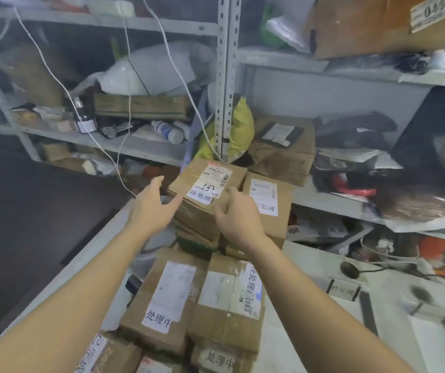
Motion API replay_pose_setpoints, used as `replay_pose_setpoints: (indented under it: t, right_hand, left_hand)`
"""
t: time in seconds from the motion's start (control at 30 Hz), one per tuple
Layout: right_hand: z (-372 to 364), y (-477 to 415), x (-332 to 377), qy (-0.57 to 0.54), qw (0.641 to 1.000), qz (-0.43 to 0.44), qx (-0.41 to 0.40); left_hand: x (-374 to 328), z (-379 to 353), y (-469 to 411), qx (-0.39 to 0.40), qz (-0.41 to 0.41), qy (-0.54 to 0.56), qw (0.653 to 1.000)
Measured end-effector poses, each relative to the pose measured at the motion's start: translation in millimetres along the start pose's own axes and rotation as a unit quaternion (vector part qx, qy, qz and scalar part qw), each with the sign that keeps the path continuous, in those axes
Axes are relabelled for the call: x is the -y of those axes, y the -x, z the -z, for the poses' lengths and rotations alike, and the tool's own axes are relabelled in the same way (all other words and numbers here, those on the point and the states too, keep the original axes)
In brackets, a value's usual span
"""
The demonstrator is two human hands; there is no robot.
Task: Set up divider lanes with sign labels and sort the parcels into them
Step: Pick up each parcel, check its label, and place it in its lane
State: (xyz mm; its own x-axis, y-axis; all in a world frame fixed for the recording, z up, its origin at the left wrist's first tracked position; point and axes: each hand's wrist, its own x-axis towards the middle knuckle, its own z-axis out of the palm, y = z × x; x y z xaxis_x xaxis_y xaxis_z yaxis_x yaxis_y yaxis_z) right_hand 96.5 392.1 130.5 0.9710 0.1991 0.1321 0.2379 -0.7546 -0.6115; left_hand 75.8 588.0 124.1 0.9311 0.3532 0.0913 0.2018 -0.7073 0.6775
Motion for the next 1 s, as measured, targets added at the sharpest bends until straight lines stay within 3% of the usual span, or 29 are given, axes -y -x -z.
replay_pose_setpoints:
  t: [0.23, 0.37, 0.5, 0.6, 0.7, 1.0]
  right_hand:
    - [-39.5, -24.4, 25.8, 0.032, 0.989, -0.141, -0.038]
    - [-42.5, -23.2, 36.0, -0.011, 0.978, -0.203, -0.051]
    - [-44.4, -23.9, 48.8, -0.011, 0.97, -0.242, -0.005]
    - [-42.7, -23.1, 53.0, -0.052, 0.962, -0.267, -0.002]
    - [-45.7, -16.4, 52.0, -0.125, 0.95, -0.28, -0.051]
    - [-19.3, 31.5, 69.9, -0.325, 0.918, -0.2, -0.109]
  left_hand:
    - [25.6, -12.0, -65.2, 0.151, 0.022, 0.107, 0.982]
    - [37.1, -18.5, -73.8, 0.176, 0.024, 0.189, 0.966]
    - [37.5, -17.0, -73.1, 0.208, 0.034, 0.202, 0.956]
    - [37.0, -13.6, -71.1, 0.212, 0.033, 0.24, 0.947]
    - [39.3, -8.7, -62.6, 0.202, 0.035, 0.269, 0.941]
    - [22.5, 34.7, -16.8, 0.103, -0.036, 0.239, 0.965]
